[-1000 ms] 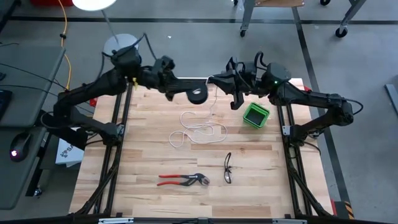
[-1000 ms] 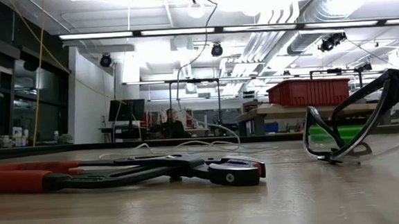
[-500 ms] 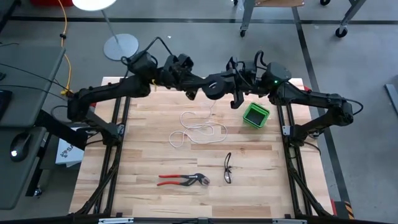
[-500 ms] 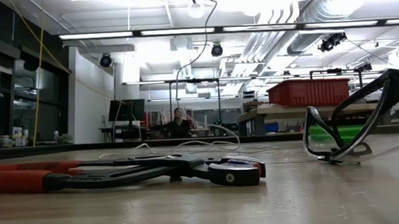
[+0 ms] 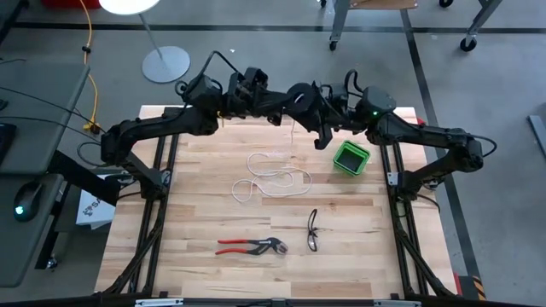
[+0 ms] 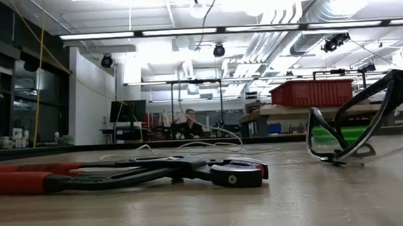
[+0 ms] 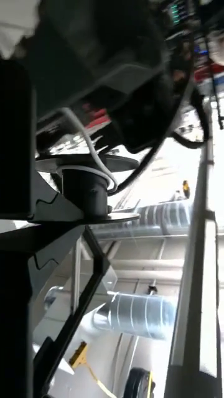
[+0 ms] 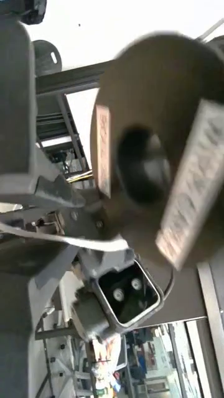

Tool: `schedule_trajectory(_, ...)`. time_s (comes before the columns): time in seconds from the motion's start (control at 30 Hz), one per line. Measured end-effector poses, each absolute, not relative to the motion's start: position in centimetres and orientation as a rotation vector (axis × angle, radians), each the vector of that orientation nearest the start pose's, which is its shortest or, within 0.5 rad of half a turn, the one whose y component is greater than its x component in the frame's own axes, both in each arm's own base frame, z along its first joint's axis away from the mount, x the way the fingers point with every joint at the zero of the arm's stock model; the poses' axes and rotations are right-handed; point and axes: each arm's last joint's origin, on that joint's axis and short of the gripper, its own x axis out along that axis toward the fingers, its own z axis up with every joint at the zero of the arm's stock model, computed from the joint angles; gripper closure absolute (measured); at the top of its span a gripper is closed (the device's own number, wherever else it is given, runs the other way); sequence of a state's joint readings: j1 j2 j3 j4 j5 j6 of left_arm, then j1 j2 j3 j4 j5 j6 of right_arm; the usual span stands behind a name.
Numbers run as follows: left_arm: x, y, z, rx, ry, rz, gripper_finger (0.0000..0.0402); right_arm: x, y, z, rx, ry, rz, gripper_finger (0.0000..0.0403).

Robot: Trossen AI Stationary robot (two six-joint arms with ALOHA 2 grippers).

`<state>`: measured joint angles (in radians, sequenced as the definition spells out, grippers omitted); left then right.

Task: Coil cords
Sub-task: Coil the wire into the spool

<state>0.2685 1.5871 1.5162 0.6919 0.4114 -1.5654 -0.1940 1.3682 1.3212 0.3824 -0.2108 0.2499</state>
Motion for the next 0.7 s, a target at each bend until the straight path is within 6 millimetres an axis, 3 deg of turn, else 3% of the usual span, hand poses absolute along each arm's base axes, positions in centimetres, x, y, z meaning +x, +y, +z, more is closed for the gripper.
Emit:
schedule_trajectory(0.17,33.8,8.9,46.6,-1.258,-0.425,-0.493,0.0401,30.1,-5.3,44.2,0.188,-0.321,0.059,0.0298)
schedule_trajectory(0.53,33.4,9.8,47.0,-1.192,-0.610,-0.361,0.0402,30.7,-4.9,43.8,0.223,-0.306,0.086,0.0295)
schedule_trajectory(0.7,33.4,9.9,47.0,-1.176,-0.630,-0.344,0.0402,31.9,-4.3,42.8,0.238,-0.279,0.082,0.0334)
